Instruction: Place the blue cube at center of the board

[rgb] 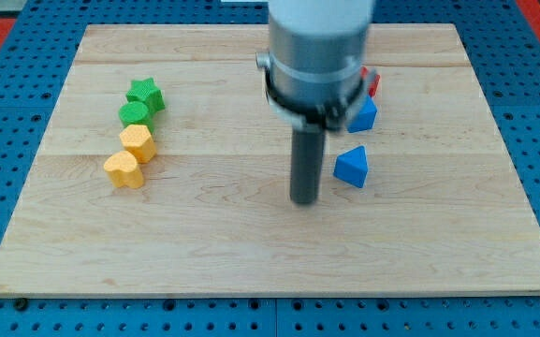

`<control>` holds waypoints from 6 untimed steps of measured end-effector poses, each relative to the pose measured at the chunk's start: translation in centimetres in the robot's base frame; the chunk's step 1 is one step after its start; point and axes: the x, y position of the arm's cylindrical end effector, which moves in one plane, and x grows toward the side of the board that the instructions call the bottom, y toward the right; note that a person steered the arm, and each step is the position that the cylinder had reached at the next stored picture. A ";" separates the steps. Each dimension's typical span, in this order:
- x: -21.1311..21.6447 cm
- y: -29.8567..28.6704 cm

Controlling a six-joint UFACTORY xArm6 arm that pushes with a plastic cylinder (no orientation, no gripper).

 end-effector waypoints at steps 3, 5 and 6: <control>-10.5 16.6; -15.4 4.2; -14.6 3.2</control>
